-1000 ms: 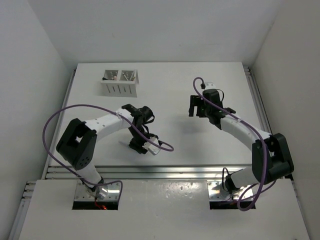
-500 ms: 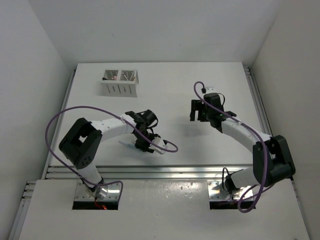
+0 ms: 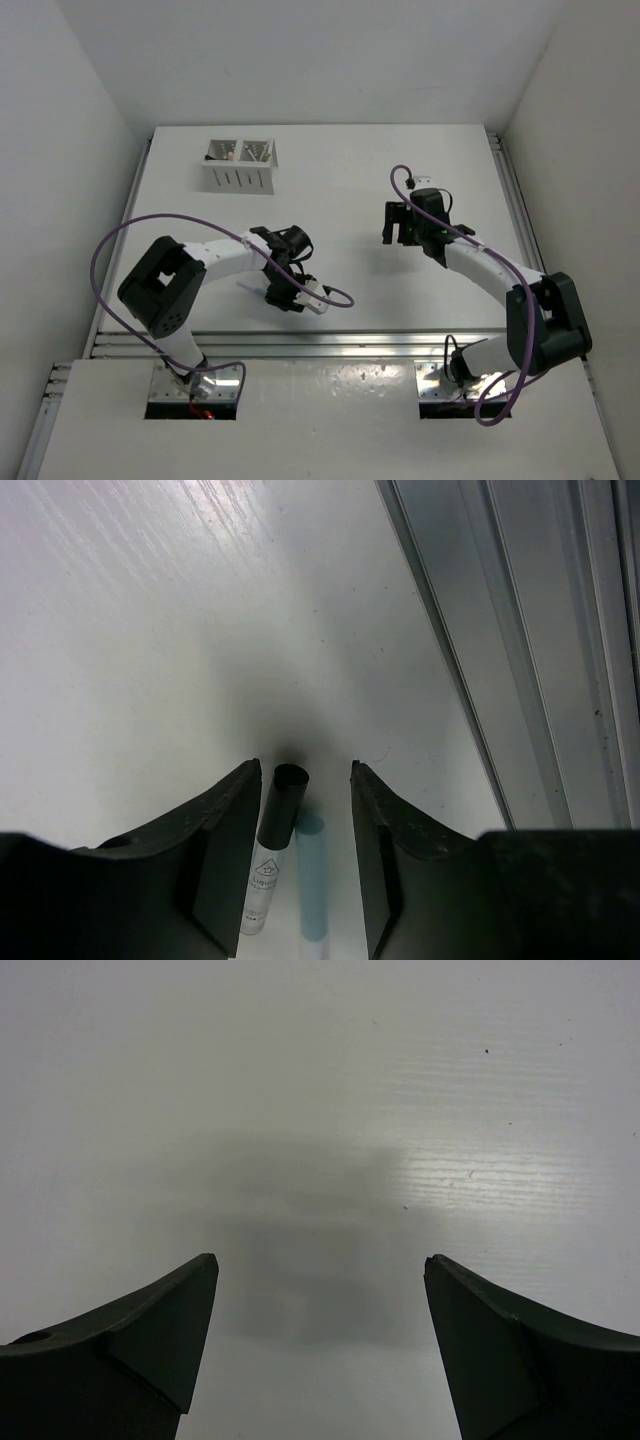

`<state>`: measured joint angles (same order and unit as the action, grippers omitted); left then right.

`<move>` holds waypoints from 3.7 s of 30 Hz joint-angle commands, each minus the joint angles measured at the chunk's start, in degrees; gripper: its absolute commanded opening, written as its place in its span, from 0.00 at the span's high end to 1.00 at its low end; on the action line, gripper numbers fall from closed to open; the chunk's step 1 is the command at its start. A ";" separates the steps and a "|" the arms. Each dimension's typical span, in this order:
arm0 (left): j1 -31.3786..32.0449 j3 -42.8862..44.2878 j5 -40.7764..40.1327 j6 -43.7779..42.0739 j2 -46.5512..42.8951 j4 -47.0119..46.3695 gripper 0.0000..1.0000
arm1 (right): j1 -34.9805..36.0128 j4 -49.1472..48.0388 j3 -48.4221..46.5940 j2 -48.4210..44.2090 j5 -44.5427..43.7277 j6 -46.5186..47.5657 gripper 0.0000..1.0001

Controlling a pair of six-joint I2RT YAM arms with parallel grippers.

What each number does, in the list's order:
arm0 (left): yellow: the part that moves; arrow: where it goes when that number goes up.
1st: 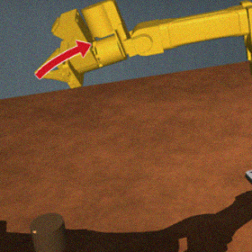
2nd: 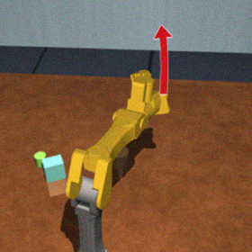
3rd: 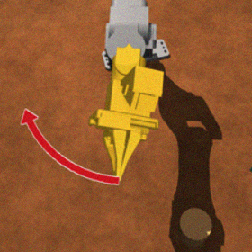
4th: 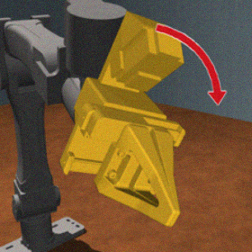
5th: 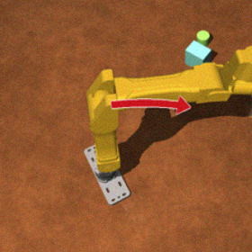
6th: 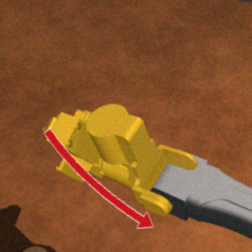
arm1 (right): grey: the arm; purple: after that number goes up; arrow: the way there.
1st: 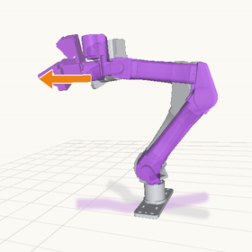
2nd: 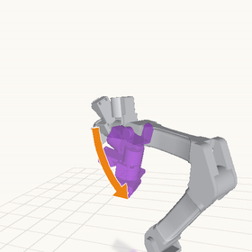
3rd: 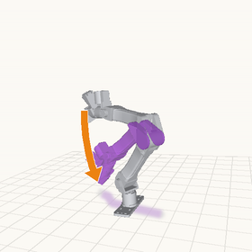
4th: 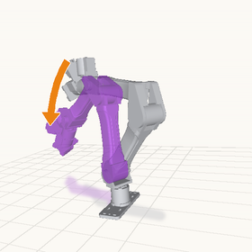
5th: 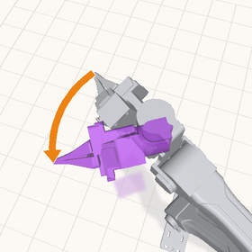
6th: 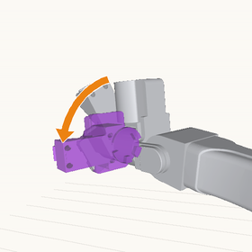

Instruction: Organize the makeup

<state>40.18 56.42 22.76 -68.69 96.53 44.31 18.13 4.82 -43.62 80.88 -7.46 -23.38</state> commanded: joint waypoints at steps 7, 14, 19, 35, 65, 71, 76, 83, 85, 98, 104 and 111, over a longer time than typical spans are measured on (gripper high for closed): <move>-0.63 -0.61 1.15 -2.15 -0.73 -0.80 0.57 | -0.46 -1.39 -0.24 -1.16 -0.18 0.26 0.15; -1.16 -0.61 -0.08 -2.68 0.41 -1.34 0.65 | -1.17 -1.48 0.11 -1.16 0.26 -0.09 0.15; -1.69 -1.14 -0.62 -3.21 0.94 -1.86 0.66 | -1.78 -1.66 0.02 -0.90 0.61 0.08 0.15; -1.69 -0.09 -0.62 -5.49 3.13 -4.50 0.81 | -2.22 -2.27 0.28 -0.55 1.58 0.08 0.15; -43.05 40.79 33.22 65.31 9.99 -35.92 1.00 | -1.87 -4.29 -4.98 3.40 3.95 0.08 0.15; -48.00 41.92 29.89 75.54 15.17 -57.39 1.00 | -0.38 -3.59 -9.46 8.49 4.21 0.44 0.15; -48.62 45.44 29.36 75.54 20.88 -62.50 1.00 | 0.24 -2.27 -15.00 12.36 4.48 1.49 0.15; -51.95 43.87 29.44 73.27 24.49 -67.95 1.00 | 0.94 -0.34 -19.66 15.45 4.56 2.98 0.15; -52.49 43.07 29.97 70.81 24.49 -67.96 1.00 | 1.03 -0.34 -19.84 15.71 4.65 3.42 0.15; -52.49 41.93 34.80 64.20 24.85 -63.30 0.51 | 2.44 -0.34 -16.33 11.76 4.57 4.65 0.11; -53.02 43.76 35.33 58.43 20.28 -56.38 0.39 | 2.35 -0.60 -13.78 8.42 4.13 5.27 0.10; -43.28 43.00 26.40 -9.27 7.19 7.47 0.36 | 4.10 1.23 -11.67 6.04 4.04 8.52 0.09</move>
<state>-9.61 100.53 53.04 -41.45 113.19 20.62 20.97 5.43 -55.72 89.17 -2.98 -17.47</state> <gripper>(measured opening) 0.629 0.909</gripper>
